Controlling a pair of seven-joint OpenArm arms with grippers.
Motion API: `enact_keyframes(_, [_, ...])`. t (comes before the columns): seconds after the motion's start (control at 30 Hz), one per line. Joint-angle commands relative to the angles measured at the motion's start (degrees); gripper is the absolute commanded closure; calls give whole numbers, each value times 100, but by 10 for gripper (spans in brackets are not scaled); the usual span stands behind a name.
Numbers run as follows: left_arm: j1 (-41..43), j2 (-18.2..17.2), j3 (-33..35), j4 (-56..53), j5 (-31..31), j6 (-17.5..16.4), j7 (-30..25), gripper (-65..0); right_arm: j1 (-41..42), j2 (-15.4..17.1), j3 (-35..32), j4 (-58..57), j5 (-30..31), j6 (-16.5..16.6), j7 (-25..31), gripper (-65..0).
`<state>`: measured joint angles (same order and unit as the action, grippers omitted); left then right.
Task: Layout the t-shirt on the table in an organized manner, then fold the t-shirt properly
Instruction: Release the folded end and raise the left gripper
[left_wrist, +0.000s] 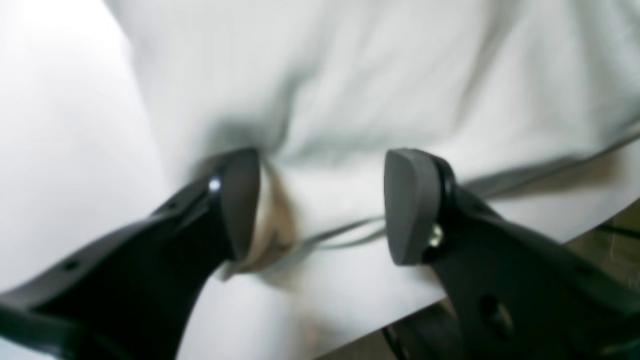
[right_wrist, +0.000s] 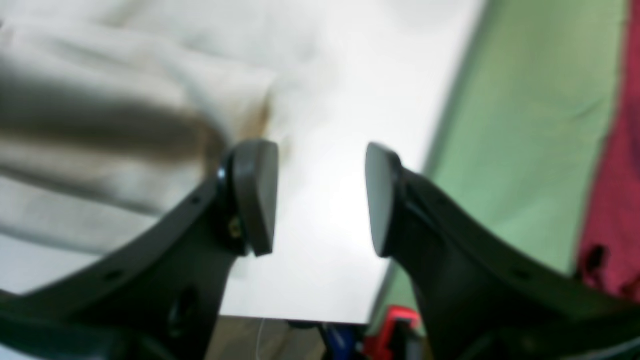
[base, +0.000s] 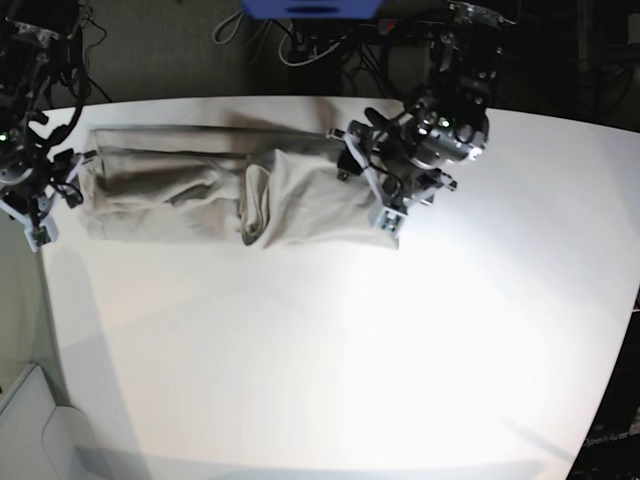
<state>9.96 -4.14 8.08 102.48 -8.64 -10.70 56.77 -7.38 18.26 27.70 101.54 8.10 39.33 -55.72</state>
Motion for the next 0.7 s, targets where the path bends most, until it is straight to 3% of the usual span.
enact_keyframes(0.0, [-51,14,-3,210,-45,19,-64,-384,65,104,109,154,39,67,-67,-291])
enact_keyframes(0.07, [-51,14,-3,394,-45,19,-64,-384,83,16,232,286,39,67,-384,-295])
enact_keyframes(0.17, [-51,14,-3,631,-45,19,-64,-384,179,-99,408,497,30,67,-762,-350])
enact_keyframes(0.43, [-42,32,-452,878,-81,19,-55,-384,223,-64,249,268,30,67,-1447,-443])
enact_keyframes(0.67, [-42,-39,-1454,860,-1311,19,-55,-384,162,165,100,242,30,67,-2159,-457])
